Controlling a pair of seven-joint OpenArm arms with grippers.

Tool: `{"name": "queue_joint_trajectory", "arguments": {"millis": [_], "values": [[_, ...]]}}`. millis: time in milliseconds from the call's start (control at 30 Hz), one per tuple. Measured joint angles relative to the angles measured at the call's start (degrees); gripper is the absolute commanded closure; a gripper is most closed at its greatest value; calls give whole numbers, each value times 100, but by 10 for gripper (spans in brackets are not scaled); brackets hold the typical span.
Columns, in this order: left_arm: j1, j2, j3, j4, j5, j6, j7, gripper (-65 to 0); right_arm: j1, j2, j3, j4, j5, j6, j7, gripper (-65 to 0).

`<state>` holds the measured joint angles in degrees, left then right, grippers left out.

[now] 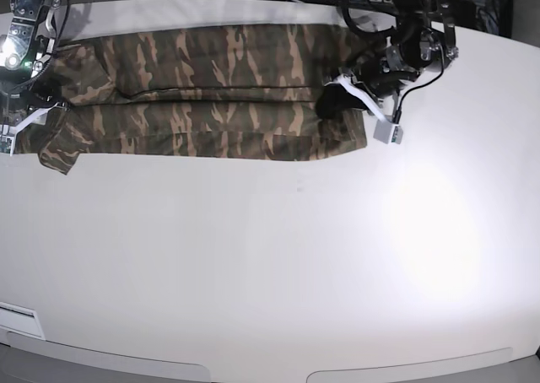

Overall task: Fold the T-shirt properly
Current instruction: 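Move the left gripper to the strip's other end and grasp it, then lift the strip end with the left gripper and fold it toward the right gripper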

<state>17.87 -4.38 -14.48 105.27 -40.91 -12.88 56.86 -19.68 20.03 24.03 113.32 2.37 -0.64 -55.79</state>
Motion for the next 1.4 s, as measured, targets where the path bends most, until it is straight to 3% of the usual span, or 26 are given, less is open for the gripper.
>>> {"name": "queue_joint_trajectory", "arguments": {"millis": [133,233,267,367,433,600,833,933,1067,1400], "values": [[-142,-339,-457,-11,109,11,0,0,4,92,7,157,142,33,0,-360],[-151,-632,-723,-22,87,28,7,0,17,127,7,310,538,407,4,-335],[-149,-723,-780,-28,61,28,17,0,15,131,7,352,780,673,7,-285],[-146,-1008,-848,-31,-63,42,57,0,15,138,7,393,1650,1497,55,0],[-138,-1202,-848,-33,-195,-92,74,0,15,107,7,396,2024,1873,85,0],[-138,-1652,-848,-33,-772,-531,278,0,31,87,4,195,2094,2033,654,0],[-247,-2197,-848,-33,-1237,-774,348,0,20,81,-50,-817,2304,2387,925,0],[-264,-2243,-848,-33,-1543,-881,424,0,61,83,-203,-1392,2389,2533,1128,0],[-352,-2245,-848,-35,-1934,-1158,645,0,190,109,-374,-1674,2339,2481,1191,0],[-435,-2186,-848,-33,-4227,-2103,1329,0,192,122,-396,-1659,2365,2435,1051,0]]}}
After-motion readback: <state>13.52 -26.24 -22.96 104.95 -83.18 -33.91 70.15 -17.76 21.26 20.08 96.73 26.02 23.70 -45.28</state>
